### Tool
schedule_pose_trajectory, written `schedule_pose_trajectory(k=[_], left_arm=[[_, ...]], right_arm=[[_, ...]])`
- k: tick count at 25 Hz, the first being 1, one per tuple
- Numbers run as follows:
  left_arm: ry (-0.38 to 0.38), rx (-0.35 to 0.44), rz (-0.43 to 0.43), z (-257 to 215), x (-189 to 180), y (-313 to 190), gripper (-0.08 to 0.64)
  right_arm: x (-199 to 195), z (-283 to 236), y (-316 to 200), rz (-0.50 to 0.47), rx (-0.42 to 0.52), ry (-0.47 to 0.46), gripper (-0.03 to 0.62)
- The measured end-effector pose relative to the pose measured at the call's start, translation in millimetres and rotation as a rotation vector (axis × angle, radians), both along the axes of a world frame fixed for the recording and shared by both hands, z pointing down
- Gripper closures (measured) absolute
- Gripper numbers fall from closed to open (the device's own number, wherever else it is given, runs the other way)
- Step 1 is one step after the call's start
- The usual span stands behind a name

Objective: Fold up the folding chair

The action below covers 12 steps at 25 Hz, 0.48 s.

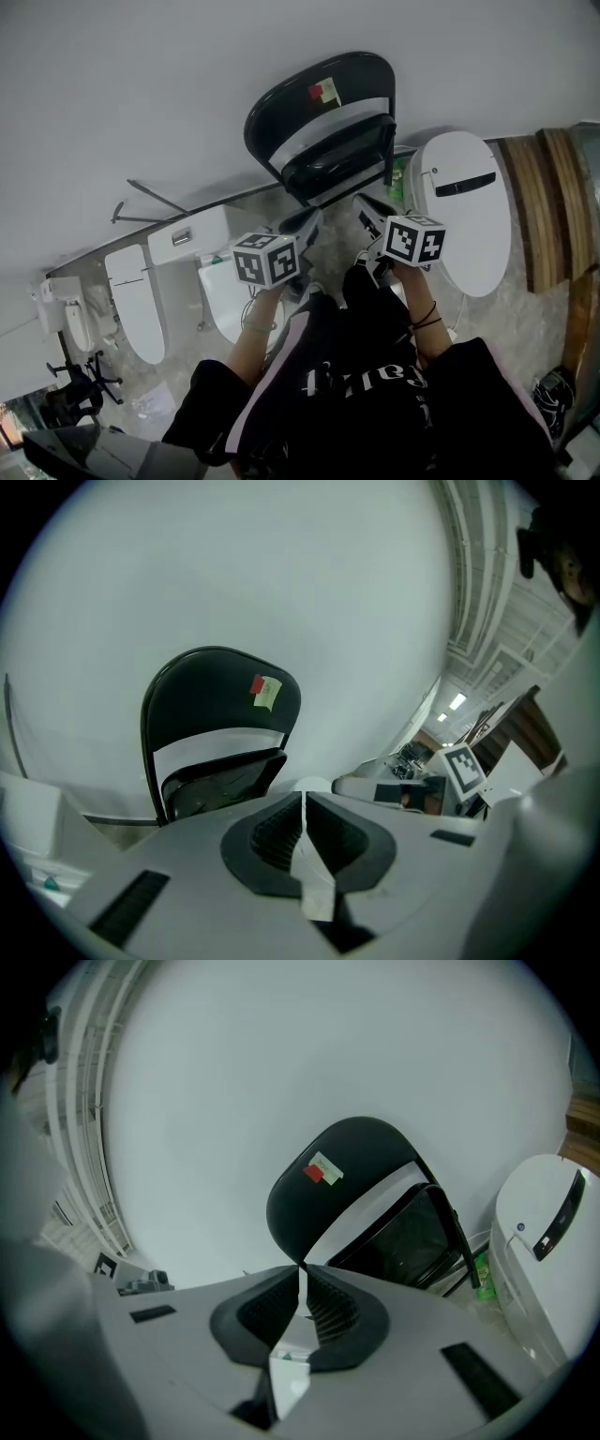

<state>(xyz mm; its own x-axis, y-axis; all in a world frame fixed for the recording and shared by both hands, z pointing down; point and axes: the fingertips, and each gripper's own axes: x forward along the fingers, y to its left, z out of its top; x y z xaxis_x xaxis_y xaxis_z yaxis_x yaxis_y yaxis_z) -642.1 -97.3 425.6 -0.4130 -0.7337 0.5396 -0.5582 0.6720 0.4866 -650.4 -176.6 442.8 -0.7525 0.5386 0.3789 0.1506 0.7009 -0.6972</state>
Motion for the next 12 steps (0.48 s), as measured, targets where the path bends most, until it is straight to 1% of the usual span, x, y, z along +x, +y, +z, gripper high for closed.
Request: schedule_pose_trajectory(k=[4, 7, 9, 12], left_arm=[[0.022, 0.025, 0.003, 3.0, 25.0, 20.8, 0.545], [0.042, 0.071, 0.017, -0.1, 48.1, 35.6, 0.545], [0.052, 0.095, 0.034, -1.5, 69.2, 48.5, 0.545], [0.046, 0.094, 0.070, 0.9, 99.0, 74.7, 0.545]], right_arm=[[18.0, -5.2, 8.6, 0.026, 0.027, -0.015, 0.555], [34.9, -9.8, 15.3, 0.065, 0.042, -0.018, 0.555], [52.5, -13.7, 23.8, 0.091, 0.050, -0.023, 0.555], [82.8, -17.2, 46.2, 0.112, 0.064, -0.034, 0.555]])
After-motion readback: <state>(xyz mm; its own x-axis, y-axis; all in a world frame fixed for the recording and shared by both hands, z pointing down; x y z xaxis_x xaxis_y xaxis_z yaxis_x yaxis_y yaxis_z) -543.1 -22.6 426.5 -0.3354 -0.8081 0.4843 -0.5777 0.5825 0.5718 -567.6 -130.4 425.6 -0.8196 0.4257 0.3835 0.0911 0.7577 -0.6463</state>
